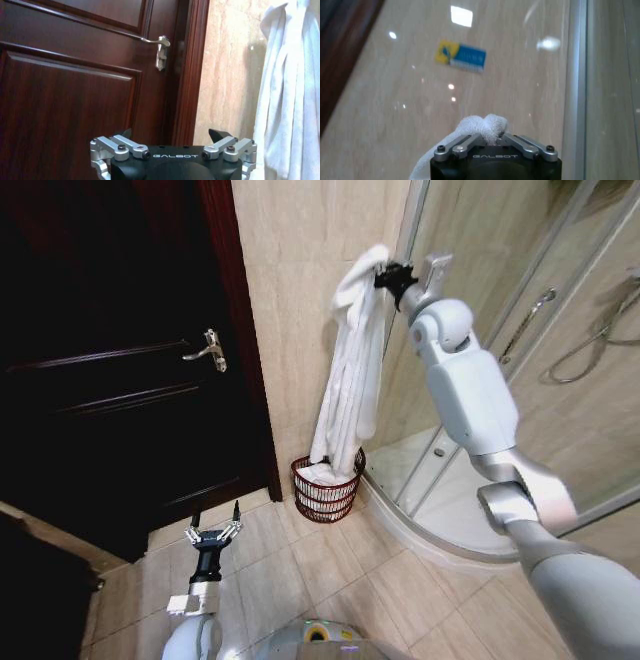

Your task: Discard the used towel into the hamper.

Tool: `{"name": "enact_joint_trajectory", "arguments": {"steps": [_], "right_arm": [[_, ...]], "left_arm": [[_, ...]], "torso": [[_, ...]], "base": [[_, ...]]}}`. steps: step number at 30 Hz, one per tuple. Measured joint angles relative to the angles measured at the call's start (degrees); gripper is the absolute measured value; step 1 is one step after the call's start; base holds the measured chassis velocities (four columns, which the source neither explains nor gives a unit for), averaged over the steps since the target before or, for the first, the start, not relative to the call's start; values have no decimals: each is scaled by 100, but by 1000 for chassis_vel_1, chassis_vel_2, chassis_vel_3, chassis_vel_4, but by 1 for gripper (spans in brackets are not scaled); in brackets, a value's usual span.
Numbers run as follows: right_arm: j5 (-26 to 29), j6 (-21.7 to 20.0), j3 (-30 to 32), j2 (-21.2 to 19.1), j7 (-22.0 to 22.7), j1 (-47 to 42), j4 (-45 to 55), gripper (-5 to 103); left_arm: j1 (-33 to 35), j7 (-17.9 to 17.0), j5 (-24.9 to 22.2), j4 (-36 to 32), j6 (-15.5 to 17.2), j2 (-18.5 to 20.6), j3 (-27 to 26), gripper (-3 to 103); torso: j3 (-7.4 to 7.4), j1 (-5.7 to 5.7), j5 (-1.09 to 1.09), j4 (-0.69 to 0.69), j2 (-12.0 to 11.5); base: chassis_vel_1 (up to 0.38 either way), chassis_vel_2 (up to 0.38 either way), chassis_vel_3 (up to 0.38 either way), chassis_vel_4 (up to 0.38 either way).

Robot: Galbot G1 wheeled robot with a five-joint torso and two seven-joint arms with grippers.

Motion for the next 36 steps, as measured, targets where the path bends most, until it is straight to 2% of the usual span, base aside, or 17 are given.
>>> {"name": "enact_joint_trajectory", "arguments": {"steps": [12, 26, 30, 36], "right_arm": [[44, -97, -80, 7, 40, 194, 4, 4], [-58, 59, -90, 40, 34, -405, -131, 4], [-84, 60, -71, -62, 6, -581, -18, 4], [-109, 61, -95, -252, -51, -1312, 341, 4]], "left_arm": [[-30, 16, 10, 0, 21, 0, 25, 100], [-29, 30, -7, 26, 11, 0, 22, 100], [-40, 35, -14, 42, 5, 0, 22, 100], [-46, 40, -24, 67, -7, 0, 13, 100]], "torso": [[0, 0, 2, 0, 0], [2, 1, 3, 0, -1], [1, 1, 0, 1, 0], [1, 1, 4, -2, -1]], "base": [[0, 0, 0, 0], [0, 0, 0, 0], [0, 0, 0, 0], [0, 0, 0, 0]]}}
